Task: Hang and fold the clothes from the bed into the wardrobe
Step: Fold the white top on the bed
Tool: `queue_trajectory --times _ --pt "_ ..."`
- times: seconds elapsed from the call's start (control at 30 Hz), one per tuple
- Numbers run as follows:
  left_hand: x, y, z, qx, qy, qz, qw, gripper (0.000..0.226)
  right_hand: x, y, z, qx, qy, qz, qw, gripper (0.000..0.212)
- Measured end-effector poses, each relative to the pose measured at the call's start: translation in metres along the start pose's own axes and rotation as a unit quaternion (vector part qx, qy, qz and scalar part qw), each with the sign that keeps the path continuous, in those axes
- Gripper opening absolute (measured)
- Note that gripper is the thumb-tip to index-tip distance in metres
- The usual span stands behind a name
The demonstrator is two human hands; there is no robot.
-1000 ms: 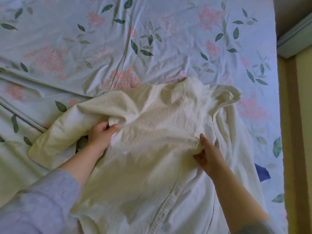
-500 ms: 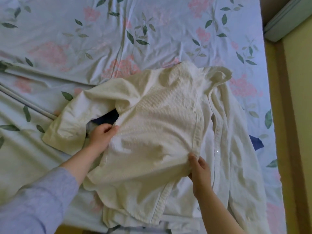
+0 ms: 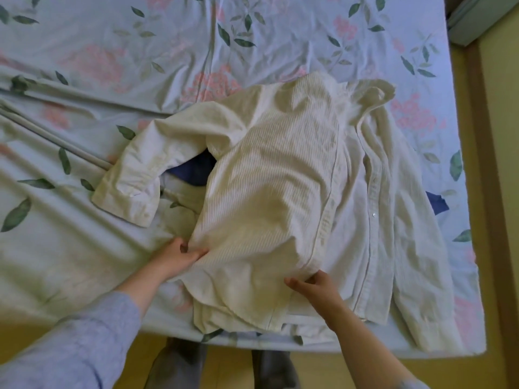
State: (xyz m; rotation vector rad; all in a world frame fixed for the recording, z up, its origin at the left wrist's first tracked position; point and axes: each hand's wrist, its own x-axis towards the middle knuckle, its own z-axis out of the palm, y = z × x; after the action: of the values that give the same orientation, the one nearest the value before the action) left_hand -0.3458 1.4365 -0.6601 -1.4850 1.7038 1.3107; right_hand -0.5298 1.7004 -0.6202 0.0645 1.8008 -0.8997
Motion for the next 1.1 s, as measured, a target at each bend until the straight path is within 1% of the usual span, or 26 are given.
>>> queue_trajectory --times 0.03,0.1,0.17,0.23,0.27,0.33,0.37,0.4,0.43,0.47,0.5,0.53,0.6,0.63,0.77,0.83,0.9,0.93,0.97,1.03,1.1 --pt "-0.003 -0.008 0.001 0.013 0.006 -0.007 1.0 0.063 0.0 0.007 0.001 -0.003 0.006 0.01 1.0 0.03" --pt "-0.008 -0.021 0.005 0.001 0.003 -0.019 1.0 0.048 -0.002 0.021 0.005 0.017 0.022 0.029 0.999 0.027" --pt "-0.016 -0.03 0.008 -0.022 0.004 -0.023 0.999 0.043 -0.004 0.03 0.009 0.047 0.038 0.041 0.997 0.025" --pt "-0.023 -0.036 0.011 -0.03 0.013 -0.014 0.999 0.039 -0.007 0.038 0.015 0.053 0.049 0.028 0.997 0.022" --pt "-0.026 -0.039 0.012 -0.04 0.014 -0.007 0.999 0.037 -0.008 0.043 0.019 0.029 0.056 0.014 0.998 0.026" --pt "-0.029 -0.044 0.013 -0.089 0.019 0.007 0.996 0.034 -0.011 0.056 0.026 -0.084 0.074 -0.017 0.994 0.044" --pt "-0.028 -0.047 0.013 -0.127 0.031 0.007 0.991 0.032 -0.013 0.064 0.028 -0.18 0.079 -0.031 0.98 0.053" --pt "-0.029 -0.049 0.013 -0.163 0.048 0.007 0.985 0.029 -0.015 0.071 0.031 -0.295 0.083 -0.047 0.951 0.057" --pt "-0.029 -0.052 0.013 -0.193 0.064 0.006 0.979 0.025 -0.017 0.077 0.034 -0.403 0.089 -0.068 0.908 0.057" --pt "-0.029 -0.054 0.013 -0.213 0.078 0.008 0.974 0.02 -0.018 0.083 0.037 -0.482 0.101 -0.088 0.866 0.055" --pt "-0.029 -0.057 0.013 -0.226 0.088 0.011 0.97 0.018 -0.017 0.086 0.039 -0.527 0.116 -0.103 0.836 0.052" --pt "-0.029 -0.06 0.012 -0.233 0.094 0.016 0.968 0.016 -0.015 0.086 0.041 -0.545 0.132 -0.113 0.82 0.046" --pt "-0.031 -0.063 0.009 -0.251 0.098 0.033 0.962 0.011 -0.011 0.083 0.042 -0.539 0.16 -0.133 0.817 0.031" --pt "-0.033 -0.066 0.006 -0.261 0.102 0.043 0.959 0.01 -0.01 0.08 0.04 -0.535 0.161 -0.142 0.817 0.026" --pt "-0.042 -0.074 -0.002 -0.258 0.122 0.076 0.955 0.014 -0.015 0.086 0.031 -0.557 0.145 -0.143 0.805 0.027" --pt "-0.049 -0.077 -0.001 -0.262 0.122 0.092 0.953 0.013 -0.021 0.092 0.027 -0.532 0.123 -0.121 0.829 0.025" --pt "-0.056 -0.079 0.003 -0.253 0.133 0.11 0.952 0.009 -0.025 0.096 0.027 -0.489 0.093 -0.115 0.86 0.038" --pt "-0.058 -0.081 0.005 -0.251 0.138 0.117 0.951 0.007 -0.026 0.097 0.028 -0.475 0.089 -0.115 0.868 0.042" --pt "-0.058 -0.084 0.007 -0.25 0.141 0.121 0.95 0.005 -0.027 0.097 0.029 -0.472 0.096 -0.122 0.868 0.041" --pt "-0.059 -0.09 0.012 -0.244 0.148 0.127 0.95 0.006 -0.024 0.099 0.031 -0.502 0.111 -0.143 0.846 0.033" --pt "-0.058 -0.09 0.015 -0.237 0.149 0.13 0.951 0.008 -0.022 0.1 0.032 -0.558 0.112 -0.156 0.807 0.031"
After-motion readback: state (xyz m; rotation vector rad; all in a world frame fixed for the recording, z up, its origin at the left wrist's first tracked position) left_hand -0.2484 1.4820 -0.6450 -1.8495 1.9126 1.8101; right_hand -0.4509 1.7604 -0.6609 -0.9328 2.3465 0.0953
